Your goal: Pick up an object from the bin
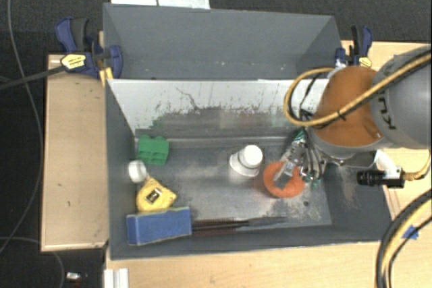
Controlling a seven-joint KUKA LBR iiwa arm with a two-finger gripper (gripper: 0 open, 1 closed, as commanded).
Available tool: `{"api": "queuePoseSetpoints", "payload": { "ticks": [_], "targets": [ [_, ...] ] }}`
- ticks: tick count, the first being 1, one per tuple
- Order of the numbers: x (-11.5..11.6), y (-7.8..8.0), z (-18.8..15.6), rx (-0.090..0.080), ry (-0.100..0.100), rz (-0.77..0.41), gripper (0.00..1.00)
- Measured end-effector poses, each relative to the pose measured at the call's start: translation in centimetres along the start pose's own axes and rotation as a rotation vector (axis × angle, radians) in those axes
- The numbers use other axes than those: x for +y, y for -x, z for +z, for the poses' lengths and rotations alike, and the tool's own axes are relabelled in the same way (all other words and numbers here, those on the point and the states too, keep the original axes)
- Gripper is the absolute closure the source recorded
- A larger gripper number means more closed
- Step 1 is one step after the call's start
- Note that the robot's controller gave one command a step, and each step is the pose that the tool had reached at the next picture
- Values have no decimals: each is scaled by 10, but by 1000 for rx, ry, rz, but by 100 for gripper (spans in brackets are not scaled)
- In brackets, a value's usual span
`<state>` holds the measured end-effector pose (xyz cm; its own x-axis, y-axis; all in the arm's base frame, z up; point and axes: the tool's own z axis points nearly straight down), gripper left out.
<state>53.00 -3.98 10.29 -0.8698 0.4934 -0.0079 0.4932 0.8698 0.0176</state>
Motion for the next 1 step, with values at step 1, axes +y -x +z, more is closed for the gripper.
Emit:
{"api": "queuePoseSetpoints", "payload": {
  "ticks": [1],
  "targets": [
    [2,6,13,-2,1,-9,100]
  ]
}}
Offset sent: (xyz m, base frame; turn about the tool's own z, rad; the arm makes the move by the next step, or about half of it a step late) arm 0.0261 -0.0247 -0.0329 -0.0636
